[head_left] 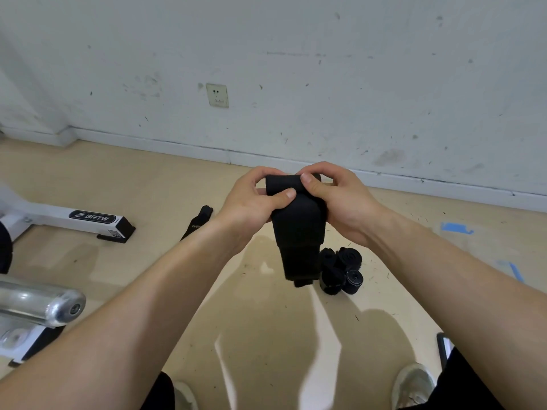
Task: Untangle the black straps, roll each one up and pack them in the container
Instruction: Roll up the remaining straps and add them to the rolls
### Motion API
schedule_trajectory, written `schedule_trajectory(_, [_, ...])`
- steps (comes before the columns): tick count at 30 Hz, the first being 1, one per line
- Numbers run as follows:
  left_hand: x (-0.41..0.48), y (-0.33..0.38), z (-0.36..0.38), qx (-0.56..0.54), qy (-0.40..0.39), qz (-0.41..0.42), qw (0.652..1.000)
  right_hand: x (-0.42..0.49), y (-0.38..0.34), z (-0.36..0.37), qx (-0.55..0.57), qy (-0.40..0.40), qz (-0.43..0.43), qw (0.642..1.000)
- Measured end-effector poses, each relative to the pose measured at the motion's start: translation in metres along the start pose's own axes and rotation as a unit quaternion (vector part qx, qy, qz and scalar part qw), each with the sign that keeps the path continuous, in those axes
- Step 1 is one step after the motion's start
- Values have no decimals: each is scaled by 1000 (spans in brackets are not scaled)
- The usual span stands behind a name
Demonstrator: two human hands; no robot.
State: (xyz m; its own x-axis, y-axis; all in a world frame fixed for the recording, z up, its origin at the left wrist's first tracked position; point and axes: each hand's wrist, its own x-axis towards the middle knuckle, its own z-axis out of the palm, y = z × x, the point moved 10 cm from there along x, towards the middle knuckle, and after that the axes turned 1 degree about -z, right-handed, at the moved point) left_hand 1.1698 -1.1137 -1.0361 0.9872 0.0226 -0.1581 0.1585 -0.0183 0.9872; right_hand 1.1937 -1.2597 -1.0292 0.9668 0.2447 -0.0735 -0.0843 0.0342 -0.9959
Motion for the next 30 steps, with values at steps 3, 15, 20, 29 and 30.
schedule_trajectory(3, [0,-5,4,-5,-6,-16,1000,0,-1,-3,-1,13,-4,1000])
schedule_trajectory(15, [2,-7,5,-32,3,-36,999,-2,1,-2,0,4,-5,1000])
schedule_trajectory(20, [2,-3,-4,-35,39,-14,999,-4,14,1,-13,-13,64,998])
schedule_trajectory(29, [-1,14,-11,60,61,66,994,-1,7,2,-10,13,22,1000])
schedule_trajectory(30, [-1,13,-10,59,60,63,994,0,8,1,-10,21,18,1000])
